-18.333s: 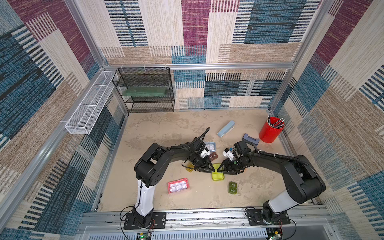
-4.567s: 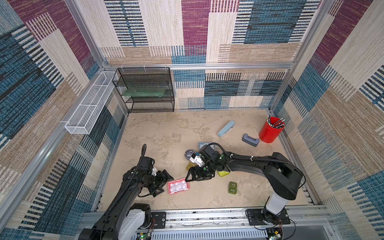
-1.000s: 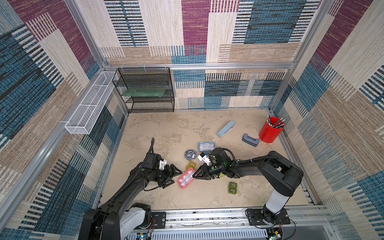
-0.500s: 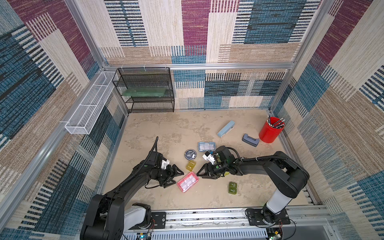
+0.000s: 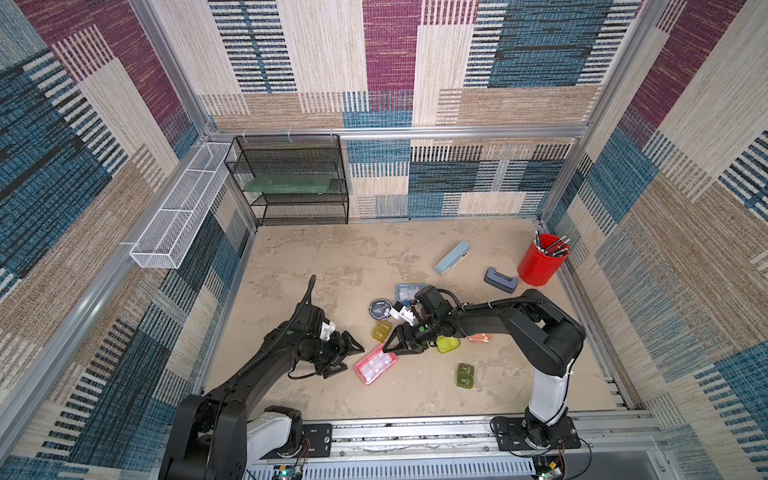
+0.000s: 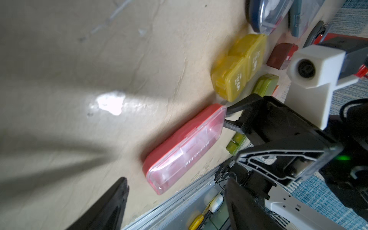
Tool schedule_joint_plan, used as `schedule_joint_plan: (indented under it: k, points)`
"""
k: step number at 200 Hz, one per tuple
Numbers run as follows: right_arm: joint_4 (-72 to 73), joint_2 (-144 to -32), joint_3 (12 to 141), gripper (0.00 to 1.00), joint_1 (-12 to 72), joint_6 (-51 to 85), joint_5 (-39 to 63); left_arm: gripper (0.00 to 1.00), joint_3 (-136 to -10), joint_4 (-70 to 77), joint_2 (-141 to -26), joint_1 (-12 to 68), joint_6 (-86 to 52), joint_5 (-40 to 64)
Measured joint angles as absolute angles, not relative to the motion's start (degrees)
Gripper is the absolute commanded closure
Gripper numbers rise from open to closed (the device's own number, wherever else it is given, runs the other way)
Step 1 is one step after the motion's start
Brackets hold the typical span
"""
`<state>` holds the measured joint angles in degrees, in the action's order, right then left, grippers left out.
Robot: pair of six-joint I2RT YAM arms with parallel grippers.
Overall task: Close pillboxes
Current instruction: Pick up the lid from the center of the board.
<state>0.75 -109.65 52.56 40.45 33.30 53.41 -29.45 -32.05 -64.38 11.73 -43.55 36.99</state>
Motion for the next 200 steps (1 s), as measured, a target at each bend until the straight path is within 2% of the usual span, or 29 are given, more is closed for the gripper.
schedule_joint_plan:
  k: [28,83,108,154,200]
  points:
    - [-1.2,-111.0,54.5,0.33,40.6,31.3,54.7,0.2,-29.2,-36.4,-62.7,12.2,-45.2,34.2]
    - [-1.0,-113.4,56.3,0.35,43.0,29.3,57.4,0.4,-24.1,-29.6,-65.2,15.6,-49.8,36.5]
    - [1.9,-113.5,54.9,0.38,43.4,30.3,58.1,0.45,-23.4,-25.0,-65.8,16.0,-51.1,36.7]
    - [6.0,-113.5,53.2,0.41,44.8,34.0,58.7,0.48,-23.4,-18.9,-69.3,16.1,-51.3,38.2]
    - [7.9,-113.6,52.4,0.49,45.8,36.4,57.8,0.48,-23.4,-16.2,-70.0,16.3,-52.3,38.9]
